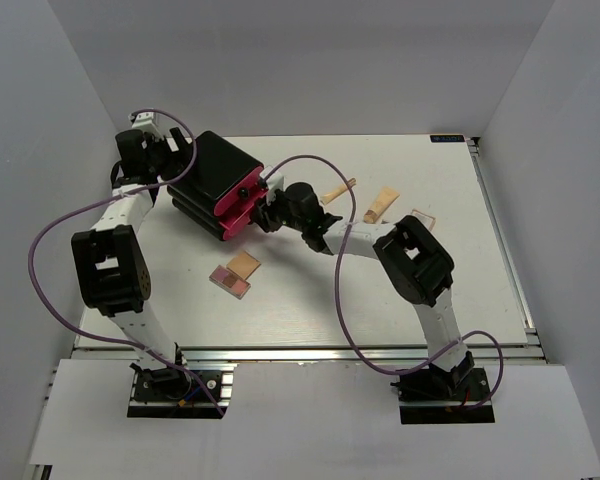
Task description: Organize the makeup
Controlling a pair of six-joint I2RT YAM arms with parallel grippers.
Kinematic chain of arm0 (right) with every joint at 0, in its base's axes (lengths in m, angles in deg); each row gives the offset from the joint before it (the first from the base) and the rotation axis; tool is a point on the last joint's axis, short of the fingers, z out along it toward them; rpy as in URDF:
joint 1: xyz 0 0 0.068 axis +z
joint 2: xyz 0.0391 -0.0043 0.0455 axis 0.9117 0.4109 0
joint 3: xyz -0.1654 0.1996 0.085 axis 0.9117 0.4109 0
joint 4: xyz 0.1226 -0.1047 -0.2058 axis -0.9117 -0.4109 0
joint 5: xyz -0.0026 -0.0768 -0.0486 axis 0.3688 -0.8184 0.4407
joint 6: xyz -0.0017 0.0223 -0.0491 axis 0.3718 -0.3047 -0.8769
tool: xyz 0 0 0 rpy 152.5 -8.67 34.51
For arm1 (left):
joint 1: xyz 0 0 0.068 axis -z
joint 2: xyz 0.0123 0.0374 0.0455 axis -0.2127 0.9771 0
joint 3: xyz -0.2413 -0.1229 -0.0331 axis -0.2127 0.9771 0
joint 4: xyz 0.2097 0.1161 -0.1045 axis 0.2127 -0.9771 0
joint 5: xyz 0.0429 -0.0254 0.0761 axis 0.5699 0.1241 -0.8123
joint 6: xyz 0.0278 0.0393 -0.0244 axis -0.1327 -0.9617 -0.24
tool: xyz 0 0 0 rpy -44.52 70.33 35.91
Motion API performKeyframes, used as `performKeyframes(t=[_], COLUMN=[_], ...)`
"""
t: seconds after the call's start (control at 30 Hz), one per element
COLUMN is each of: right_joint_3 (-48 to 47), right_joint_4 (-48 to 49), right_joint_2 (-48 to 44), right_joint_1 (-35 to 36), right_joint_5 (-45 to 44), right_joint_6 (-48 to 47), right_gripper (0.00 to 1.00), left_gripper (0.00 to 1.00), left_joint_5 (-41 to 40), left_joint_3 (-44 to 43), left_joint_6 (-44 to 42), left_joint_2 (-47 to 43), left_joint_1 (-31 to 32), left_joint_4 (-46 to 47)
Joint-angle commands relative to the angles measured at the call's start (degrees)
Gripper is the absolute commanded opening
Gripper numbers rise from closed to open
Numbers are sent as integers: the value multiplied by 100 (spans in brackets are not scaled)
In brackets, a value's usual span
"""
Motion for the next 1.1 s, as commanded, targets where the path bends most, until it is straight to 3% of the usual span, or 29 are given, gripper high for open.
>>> performKeyframes(t=[0.0,0.23,0.4,0.5,0.53,0.63,0.87,1.07], right_joint_3=[200,568,902,1000,991,973,1517,2993], right_joint_4=[327,143,63,63,37,-16,-419,-850], right_joint_2=[-430,-843,-1159,-1221,-1230,-1274,-2150,-3538], right_joint_1=[193,184,193,193,193,193,96,-299], right_joint_5=[291,1,1,115,228,387,756,1714], right_joint_6=[412,509,553,430,404,237,-229,-993], right_gripper=[14,13,18,38,52,66,72,73], left_gripper=[98,98,98,98,98,98,98,88], left_joint_5=[-471,-1552,-2168,-2292,-2318,-2353,-2634,-3047], left_joint_3=[-49,-128,275,583,636,908,1471,2455], left_joint_6=[322,542,815,859,868,938,1411,1974], left_joint_2=[88,-308,-860,-1107,-1256,-1599,-2583,-3943], left_joint_1=[71,80,80,80,80,80,80,71], left_joint_4=[-748,-845,-714,-634,-634,-608,-915,-1451])
